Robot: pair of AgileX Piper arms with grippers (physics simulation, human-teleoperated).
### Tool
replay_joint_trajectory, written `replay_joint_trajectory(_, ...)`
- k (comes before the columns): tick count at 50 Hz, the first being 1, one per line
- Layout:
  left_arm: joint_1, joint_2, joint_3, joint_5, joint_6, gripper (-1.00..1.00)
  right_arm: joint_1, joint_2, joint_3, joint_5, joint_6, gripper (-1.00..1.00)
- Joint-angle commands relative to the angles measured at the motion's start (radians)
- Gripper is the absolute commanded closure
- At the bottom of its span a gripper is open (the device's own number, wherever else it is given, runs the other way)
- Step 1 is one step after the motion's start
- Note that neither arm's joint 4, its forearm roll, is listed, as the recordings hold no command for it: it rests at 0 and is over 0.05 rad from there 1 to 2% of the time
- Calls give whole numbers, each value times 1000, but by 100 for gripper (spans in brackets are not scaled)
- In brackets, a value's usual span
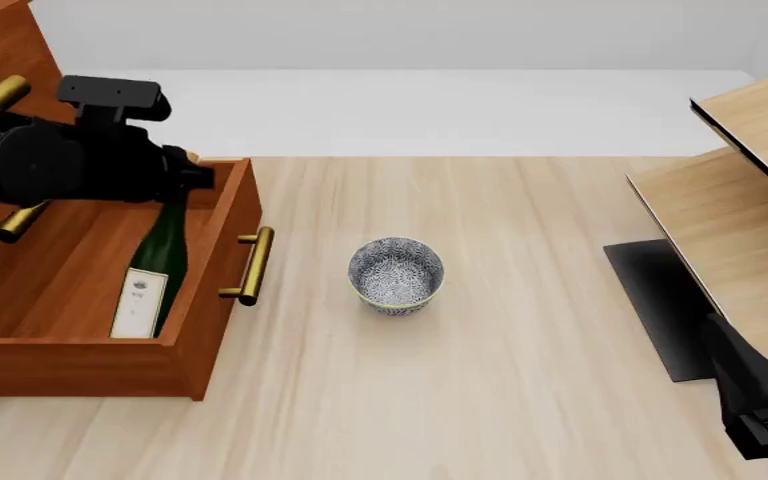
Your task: Put the wine bottle in the bottom drawer of the cabinet.
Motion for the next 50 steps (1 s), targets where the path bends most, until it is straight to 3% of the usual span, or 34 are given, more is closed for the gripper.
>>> replay_joint_trajectory(1, -5, 62, -34, 17, 1, 100, -1, 9, 1, -8, 0, -100)
replay_joint_trajectory(18, 34, 128, -86, 14, 23, 100, -5, 7, 0, -5, 0, -100)
replay_joint_trajectory(50, 36, 207, -72, -34, 21, 100, -7, -4, 0, 7, -1, -100)
